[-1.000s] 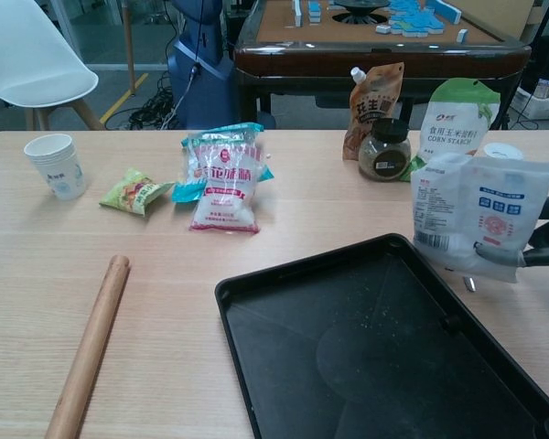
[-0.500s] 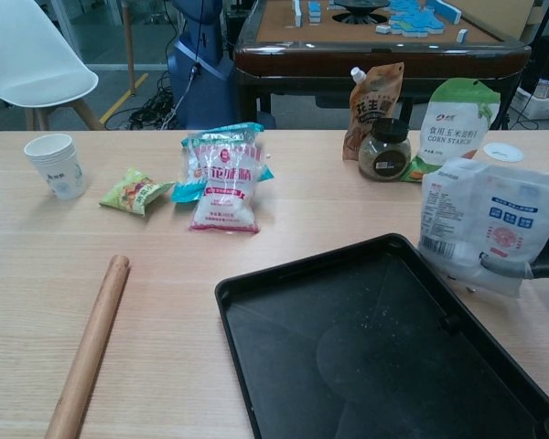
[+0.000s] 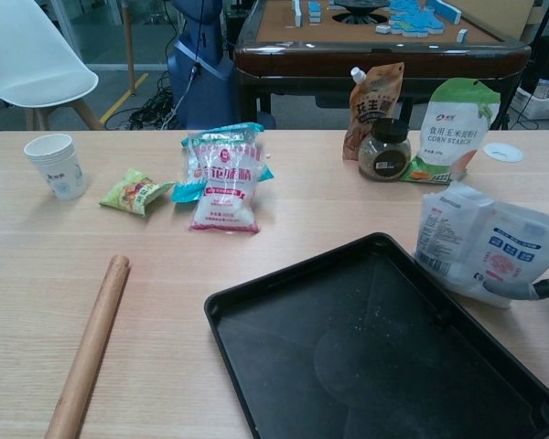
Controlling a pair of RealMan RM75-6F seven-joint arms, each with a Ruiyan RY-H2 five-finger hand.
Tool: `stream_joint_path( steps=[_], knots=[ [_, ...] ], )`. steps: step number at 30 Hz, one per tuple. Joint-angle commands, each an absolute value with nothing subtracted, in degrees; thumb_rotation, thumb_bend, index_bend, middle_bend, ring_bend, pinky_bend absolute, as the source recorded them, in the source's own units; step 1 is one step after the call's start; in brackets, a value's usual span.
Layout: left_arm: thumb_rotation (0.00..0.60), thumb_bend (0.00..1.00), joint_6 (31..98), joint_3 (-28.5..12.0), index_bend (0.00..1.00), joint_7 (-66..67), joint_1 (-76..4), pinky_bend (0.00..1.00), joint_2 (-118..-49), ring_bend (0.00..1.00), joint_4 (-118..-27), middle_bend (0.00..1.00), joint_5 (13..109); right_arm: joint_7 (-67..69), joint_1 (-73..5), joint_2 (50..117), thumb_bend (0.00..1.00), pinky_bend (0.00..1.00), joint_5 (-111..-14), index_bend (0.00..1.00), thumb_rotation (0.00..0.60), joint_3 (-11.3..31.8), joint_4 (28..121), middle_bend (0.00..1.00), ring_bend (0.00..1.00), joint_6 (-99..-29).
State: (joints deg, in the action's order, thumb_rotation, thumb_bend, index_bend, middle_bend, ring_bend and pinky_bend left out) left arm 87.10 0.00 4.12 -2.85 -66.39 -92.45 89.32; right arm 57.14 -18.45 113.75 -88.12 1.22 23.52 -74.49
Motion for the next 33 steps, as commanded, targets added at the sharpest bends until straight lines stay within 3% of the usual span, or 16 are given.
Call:
stream_joint_path(
  steps=[1, 13, 17, 27, 33],
  knots=[
    [0.6, 0.2, 87.2, 0.0, 0.07, 4.1, -2.8, 0.03, -66.4, 0.09, -92.4, 0.03, 89.4, 56.2, -18.0, 112.3, 0.0, 0.3, -88.7, 0.01, 0.6, 0.8, 25.5, 0.16, 0.18, -75.7],
    [0.6, 0.2, 87.4, 0.0, 0.07, 4.4, -2.8, 0.03, -66.0, 0.09, -92.9, 0.03, 89.6, 51.2, -15.3, 105.6, 0.0, 0.29, -90.6, 0.0, 0.6, -0.4, 35.4, 0.16, 0.17, -82.5],
    [0.6, 0.2, 87.4, -0.1, 0.07, 4.7, -2.9, 0.03, -65.8, 0.09, -93.3, 0.03, 89.6, 47.1, -14.2, 102.0, 0.0, 0.29, -90.6, 0.0, 0.6, 0.3, 40.4, 0.22, 0.19, -85.9],
    [0.6, 0.2, 87.5, -0.2, 0.07, 4.7, -3.1, 0.03, -65.3, 0.09, -93.7, 0.03, 89.9, 34.6, -11.8, 88.4, 0.06, 0.33, -89.6, 0.18, 0.6, 2.6, 59.2, 0.35, 0.28, -90.7],
    [0.6, 0.2, 87.4, -0.3, 0.07, 4.7, -3.2, 0.03, -65.2, 0.09, -93.9, 0.03, 89.8, 30.4, -10.9, 82.8, 0.06, 0.34, -88.5, 0.21, 0.6, 3.0, 65.7, 0.36, 0.29, -89.6]
  ],
)
